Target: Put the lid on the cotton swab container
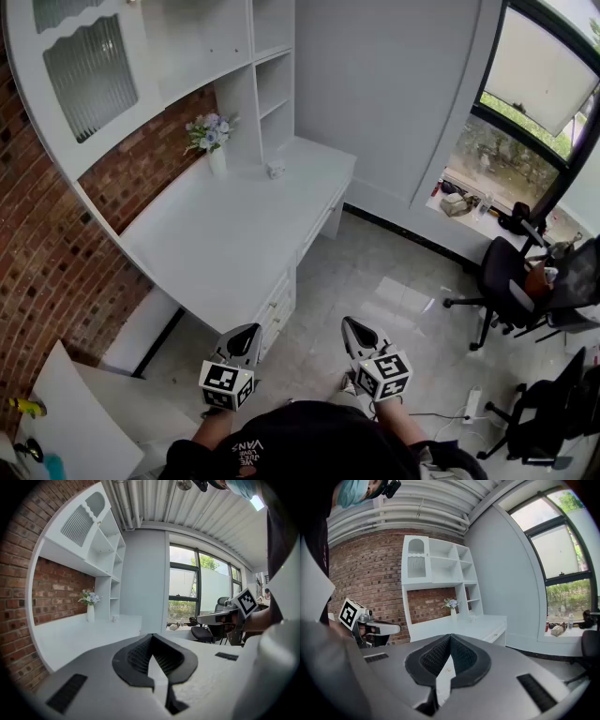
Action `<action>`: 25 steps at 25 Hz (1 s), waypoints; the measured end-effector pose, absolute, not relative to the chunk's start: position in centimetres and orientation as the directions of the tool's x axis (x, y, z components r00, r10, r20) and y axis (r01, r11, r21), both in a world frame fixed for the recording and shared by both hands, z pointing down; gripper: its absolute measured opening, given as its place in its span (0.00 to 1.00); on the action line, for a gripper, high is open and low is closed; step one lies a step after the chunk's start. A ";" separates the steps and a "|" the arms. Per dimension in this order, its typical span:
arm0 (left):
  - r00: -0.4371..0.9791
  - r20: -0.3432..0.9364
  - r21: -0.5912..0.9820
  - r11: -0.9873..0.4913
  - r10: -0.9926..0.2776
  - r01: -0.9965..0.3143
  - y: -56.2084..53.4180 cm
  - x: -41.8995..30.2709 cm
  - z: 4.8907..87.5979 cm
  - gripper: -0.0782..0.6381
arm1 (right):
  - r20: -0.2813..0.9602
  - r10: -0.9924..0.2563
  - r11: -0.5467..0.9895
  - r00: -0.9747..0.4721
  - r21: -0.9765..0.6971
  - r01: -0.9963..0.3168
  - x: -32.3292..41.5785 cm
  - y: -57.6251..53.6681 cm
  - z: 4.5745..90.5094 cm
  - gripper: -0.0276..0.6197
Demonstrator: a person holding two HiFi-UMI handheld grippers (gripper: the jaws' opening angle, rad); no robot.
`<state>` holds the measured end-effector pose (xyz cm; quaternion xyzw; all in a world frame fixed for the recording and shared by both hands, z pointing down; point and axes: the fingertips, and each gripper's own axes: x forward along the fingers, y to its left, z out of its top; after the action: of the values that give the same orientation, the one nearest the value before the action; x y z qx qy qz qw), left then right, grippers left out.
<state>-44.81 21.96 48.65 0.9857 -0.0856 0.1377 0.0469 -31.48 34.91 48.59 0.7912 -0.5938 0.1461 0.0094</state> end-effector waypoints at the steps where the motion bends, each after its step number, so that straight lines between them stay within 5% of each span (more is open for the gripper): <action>1: 0.948 0.279 0.069 -0.981 -0.155 -0.181 21.9 -44.8 48.7 0.12 | 0.242 -0.937 -0.296 0.254 -0.157 -0.942 -31.4 34.9 48.6 0.04; 20: 0.942 0.271 0.102 -0.967 -0.199 -0.233 20.7 -35.0 49.0 0.12 | 0.192 -0.969 -0.191 0.155 -0.183 -0.964 -22.0 32.3 48.3 0.04; 25: 0.934 0.257 0.101 -0.954 -0.250 -0.283 20.7 -30.6 48.3 0.15 | 0.202 -0.976 -0.118 0.079 -0.190 -0.975 -17.8 31.3 48.4 0.16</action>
<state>-30.59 20.71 48.31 0.9809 -0.1359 0.1213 0.0684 -17.80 31.27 48.42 0.7344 -0.6641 0.1401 -0.0025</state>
